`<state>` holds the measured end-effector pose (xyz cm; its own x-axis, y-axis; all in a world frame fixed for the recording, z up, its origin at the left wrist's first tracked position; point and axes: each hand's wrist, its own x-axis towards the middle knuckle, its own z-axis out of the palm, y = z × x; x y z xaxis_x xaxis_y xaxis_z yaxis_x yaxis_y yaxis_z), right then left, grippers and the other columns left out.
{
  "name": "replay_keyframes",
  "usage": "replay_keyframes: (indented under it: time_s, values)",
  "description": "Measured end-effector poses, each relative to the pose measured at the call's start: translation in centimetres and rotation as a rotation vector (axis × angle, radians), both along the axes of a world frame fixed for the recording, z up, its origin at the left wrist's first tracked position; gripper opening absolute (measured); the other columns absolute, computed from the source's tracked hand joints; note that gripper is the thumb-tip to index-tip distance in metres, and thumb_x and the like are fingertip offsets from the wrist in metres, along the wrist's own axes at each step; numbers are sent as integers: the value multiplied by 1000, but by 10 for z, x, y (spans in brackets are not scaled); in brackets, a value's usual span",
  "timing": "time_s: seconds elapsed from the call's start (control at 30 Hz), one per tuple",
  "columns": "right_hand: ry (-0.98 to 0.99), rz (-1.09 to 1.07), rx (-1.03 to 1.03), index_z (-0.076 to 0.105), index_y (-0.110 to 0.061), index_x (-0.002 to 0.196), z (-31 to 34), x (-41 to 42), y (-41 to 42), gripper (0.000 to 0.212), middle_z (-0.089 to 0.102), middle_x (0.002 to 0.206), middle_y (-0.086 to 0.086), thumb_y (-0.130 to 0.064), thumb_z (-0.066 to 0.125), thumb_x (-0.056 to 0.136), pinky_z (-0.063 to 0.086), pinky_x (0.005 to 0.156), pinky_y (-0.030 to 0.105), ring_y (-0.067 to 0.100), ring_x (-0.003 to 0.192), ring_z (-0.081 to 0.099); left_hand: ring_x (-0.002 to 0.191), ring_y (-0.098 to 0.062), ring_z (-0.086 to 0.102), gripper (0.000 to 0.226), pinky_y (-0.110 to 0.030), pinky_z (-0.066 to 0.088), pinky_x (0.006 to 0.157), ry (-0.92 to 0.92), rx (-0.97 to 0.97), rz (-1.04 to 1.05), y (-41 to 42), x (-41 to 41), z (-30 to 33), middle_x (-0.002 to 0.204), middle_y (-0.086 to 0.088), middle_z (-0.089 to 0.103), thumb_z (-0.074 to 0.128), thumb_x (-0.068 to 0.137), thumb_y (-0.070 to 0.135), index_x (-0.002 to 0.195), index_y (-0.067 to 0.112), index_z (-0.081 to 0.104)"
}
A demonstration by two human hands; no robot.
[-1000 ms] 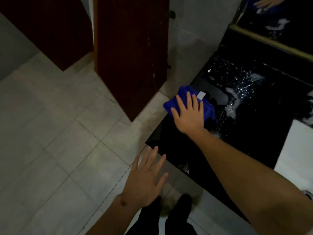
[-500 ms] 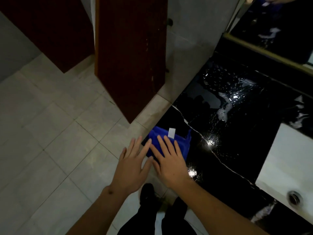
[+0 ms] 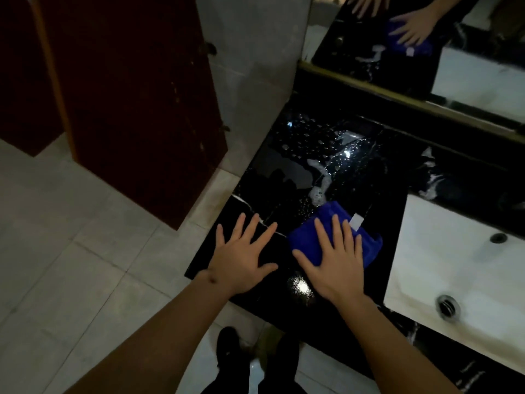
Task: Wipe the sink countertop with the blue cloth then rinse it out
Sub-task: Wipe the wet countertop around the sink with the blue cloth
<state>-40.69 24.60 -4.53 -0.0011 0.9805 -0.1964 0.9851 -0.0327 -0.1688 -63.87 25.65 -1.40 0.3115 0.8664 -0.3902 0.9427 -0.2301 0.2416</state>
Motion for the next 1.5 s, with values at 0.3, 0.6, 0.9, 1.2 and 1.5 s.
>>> replay_keyframes:
  time_s: [0.3,0.6,0.9,1.2,1.5]
  values:
    - [59,-225,87,28,-28,156,-11,34,59,57,14,167,9,-41,28,101,1,124,55,30,154,5,148,-32,-27,123,-60,-2,120,200,-116,-92,19,4,-2,160,-6,-33,59,69,83,151,42,-22]
    - [371,-496,193,34,-24,153,2,-4,94,48,25,164,6,-34,27,106,-3,124,52,27,155,5,146,-30,-32,122,-58,-3,121,184,-144,-76,20,6,0,158,-4,-38,61,70,80,150,45,-24]
    - [109,-90,7,0,-35,158,-7,-93,162,67,-11,167,12,-65,9,99,-12,116,66,37,151,-18,148,-29,-27,117,-60,-6,120,220,-140,-49,16,10,2,160,-1,-32,63,74,74,152,44,-19]
    - [104,213,-30,4,-39,158,-6,-103,124,66,-5,168,6,-67,4,97,-10,118,62,30,153,-14,153,-30,-2,70,-61,9,118,168,-16,128,-49,-13,-6,164,0,-8,1,87,77,152,52,3]
    - [31,229,27,21,-38,157,-9,-44,8,63,13,167,-1,-63,24,99,5,122,57,24,155,4,152,-26,-7,67,-54,8,119,104,-22,150,-72,-29,-12,165,4,-5,-12,93,68,154,50,11]
